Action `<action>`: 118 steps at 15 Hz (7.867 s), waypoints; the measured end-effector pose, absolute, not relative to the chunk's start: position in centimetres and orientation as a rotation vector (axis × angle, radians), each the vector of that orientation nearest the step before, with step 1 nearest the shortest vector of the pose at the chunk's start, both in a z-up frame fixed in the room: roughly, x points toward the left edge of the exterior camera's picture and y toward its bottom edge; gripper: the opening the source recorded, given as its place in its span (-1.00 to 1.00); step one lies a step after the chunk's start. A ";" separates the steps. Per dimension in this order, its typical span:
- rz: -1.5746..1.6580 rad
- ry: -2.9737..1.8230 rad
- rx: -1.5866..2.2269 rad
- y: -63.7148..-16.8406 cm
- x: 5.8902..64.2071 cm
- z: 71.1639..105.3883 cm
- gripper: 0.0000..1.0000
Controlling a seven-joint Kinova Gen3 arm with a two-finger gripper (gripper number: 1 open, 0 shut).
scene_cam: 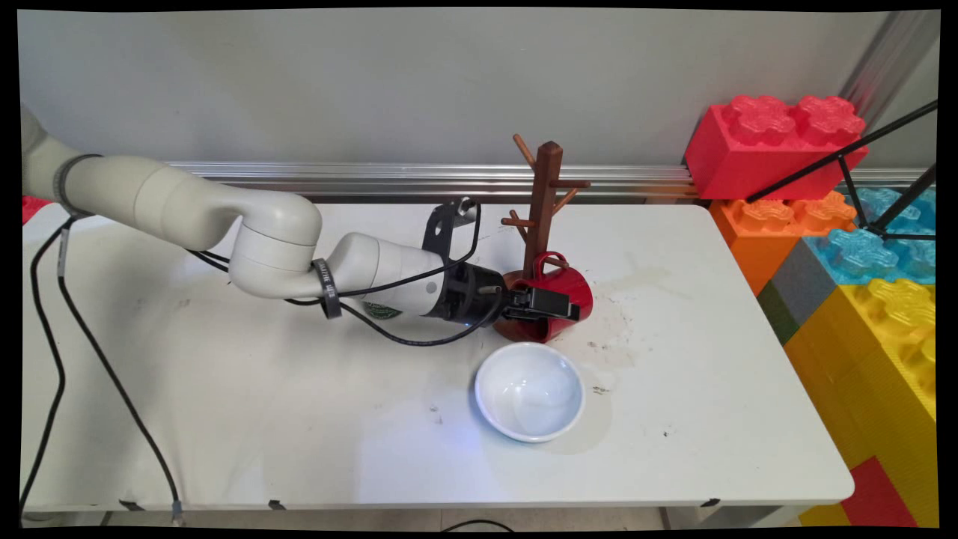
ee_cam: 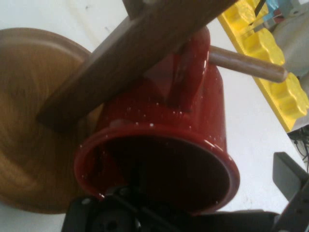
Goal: Pick up the red mug from the rack, then place the picked object on the table
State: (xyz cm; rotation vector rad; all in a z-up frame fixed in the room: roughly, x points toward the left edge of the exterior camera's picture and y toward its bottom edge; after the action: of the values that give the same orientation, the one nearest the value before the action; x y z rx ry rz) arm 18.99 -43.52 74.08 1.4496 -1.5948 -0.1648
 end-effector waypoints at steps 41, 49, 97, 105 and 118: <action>-0.202 -1.563 1.358 -42.5 19.3 77.3 -1.00; -0.248 -1.557 1.324 -41.1 18.3 78.7 -1.00; -0.274 -1.916 1.446 -37.2 34.6 87.6 -1.00; -0.245 -2.023 1.319 -37.2 34.5 92.8 -1.00; -0.131 -2.292 1.339 -37.2 35.5 95.8 -1.00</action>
State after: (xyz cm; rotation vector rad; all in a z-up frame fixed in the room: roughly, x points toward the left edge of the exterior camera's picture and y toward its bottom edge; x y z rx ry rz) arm 35.49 -37.22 95.79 1.3386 -2.2917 -0.1315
